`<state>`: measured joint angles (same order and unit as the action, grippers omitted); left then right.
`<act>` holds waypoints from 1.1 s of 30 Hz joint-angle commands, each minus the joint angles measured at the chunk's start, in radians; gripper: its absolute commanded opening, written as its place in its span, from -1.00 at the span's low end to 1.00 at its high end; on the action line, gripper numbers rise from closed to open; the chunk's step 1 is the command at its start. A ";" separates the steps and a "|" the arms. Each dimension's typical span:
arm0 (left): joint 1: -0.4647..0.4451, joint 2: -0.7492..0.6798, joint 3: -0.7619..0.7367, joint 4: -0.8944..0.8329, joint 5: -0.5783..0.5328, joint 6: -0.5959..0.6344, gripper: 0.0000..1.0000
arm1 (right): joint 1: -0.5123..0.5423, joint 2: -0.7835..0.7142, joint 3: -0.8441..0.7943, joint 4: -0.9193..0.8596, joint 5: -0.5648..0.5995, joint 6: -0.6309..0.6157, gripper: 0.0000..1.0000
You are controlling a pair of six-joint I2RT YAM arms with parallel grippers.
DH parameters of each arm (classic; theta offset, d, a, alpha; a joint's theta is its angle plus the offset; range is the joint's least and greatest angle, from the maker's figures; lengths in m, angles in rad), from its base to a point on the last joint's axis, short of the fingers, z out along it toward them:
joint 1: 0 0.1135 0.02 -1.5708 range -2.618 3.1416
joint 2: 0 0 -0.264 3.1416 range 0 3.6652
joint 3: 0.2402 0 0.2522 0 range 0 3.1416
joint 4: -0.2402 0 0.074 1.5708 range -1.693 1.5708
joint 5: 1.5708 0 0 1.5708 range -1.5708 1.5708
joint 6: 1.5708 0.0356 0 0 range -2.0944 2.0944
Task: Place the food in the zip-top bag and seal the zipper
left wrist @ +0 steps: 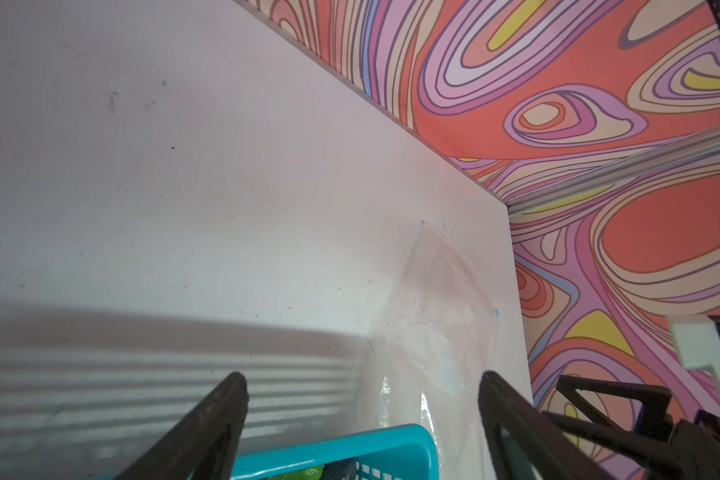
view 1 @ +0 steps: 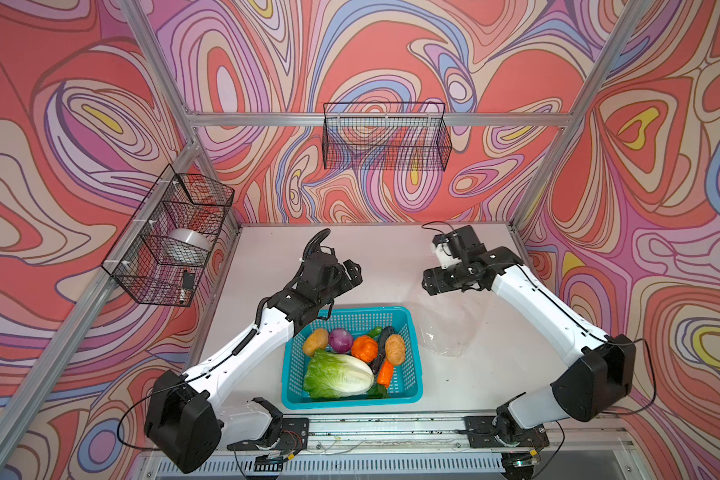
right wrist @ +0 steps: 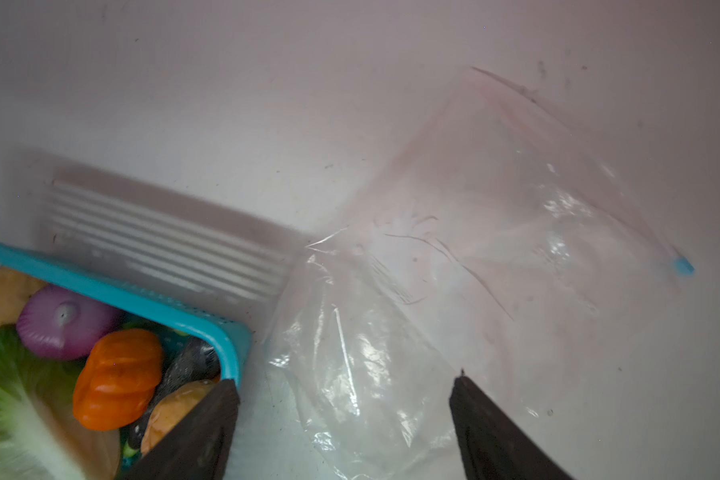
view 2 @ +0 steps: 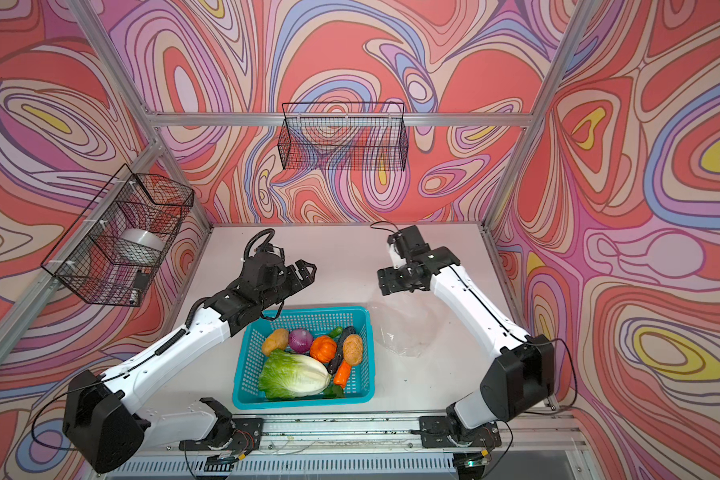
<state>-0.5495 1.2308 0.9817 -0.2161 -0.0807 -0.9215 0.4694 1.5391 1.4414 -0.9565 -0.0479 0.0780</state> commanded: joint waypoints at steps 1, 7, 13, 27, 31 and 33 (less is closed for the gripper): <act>0.012 -0.086 -0.042 -0.028 -0.128 -0.009 0.83 | 0.112 0.080 0.046 -0.055 0.006 -0.098 0.74; 0.130 -0.175 -0.080 -0.138 -0.105 -0.011 0.88 | 0.258 0.254 0.128 -0.090 0.096 -0.163 0.77; 0.207 -0.263 -0.143 -0.147 -0.105 -0.035 0.87 | 0.299 0.369 0.197 -0.061 0.142 -0.213 0.77; 0.211 -0.234 -0.110 -0.147 -0.123 -0.003 0.87 | 0.298 0.412 0.169 0.078 0.063 -0.180 0.01; 0.211 -0.222 -0.096 -0.147 -0.131 0.009 0.87 | 0.296 0.376 0.131 0.117 0.047 -0.131 -0.23; 0.212 -0.217 -0.093 -0.140 -0.130 0.010 0.87 | 0.296 0.365 0.117 0.130 0.055 -0.105 -0.35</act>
<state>-0.3450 1.0042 0.8562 -0.3489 -0.1856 -0.9203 0.7681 1.9324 1.5867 -0.8894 0.0063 -0.1078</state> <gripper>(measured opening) 0.936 0.341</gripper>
